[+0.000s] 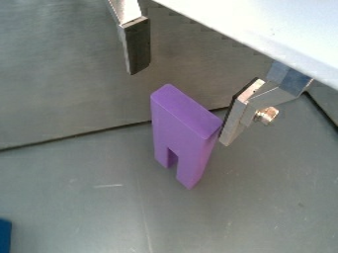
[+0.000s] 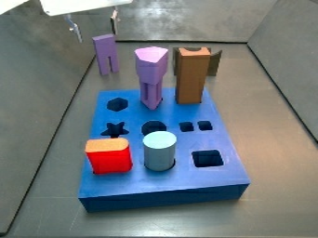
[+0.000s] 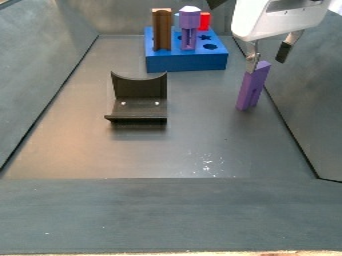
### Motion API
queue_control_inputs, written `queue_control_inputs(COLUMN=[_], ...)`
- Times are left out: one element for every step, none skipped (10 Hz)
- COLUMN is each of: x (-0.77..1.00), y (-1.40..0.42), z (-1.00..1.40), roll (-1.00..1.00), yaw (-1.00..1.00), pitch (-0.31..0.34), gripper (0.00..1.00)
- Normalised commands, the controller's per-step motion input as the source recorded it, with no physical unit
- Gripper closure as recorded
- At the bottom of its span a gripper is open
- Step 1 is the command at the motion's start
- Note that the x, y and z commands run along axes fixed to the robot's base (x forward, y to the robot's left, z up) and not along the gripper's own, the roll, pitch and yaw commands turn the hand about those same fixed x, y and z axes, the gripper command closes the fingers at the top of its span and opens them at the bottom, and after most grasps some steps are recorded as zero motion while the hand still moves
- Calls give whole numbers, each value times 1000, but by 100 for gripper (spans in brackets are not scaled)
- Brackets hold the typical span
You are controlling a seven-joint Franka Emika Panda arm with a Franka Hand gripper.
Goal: Pick up the double-square object. Move to above the board. Insert the double-square object.
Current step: Pick up the double-square object.
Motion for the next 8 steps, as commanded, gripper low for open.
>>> queue_control_inputs(x=[0,29,89,123,160,209,143,0], y=[0,0,0,0,0,0,0,0], z=[-251,-334,-354,-283,-251,-229,-203,-91], roll=[0,0,0,0,0,0,0,-120], yaw=[246,23,0,0,0,0,0,0], pitch=[-100,-51,-23,0,0,0,0,-89], gripper=[0,0,0,0,0,0,0,0])
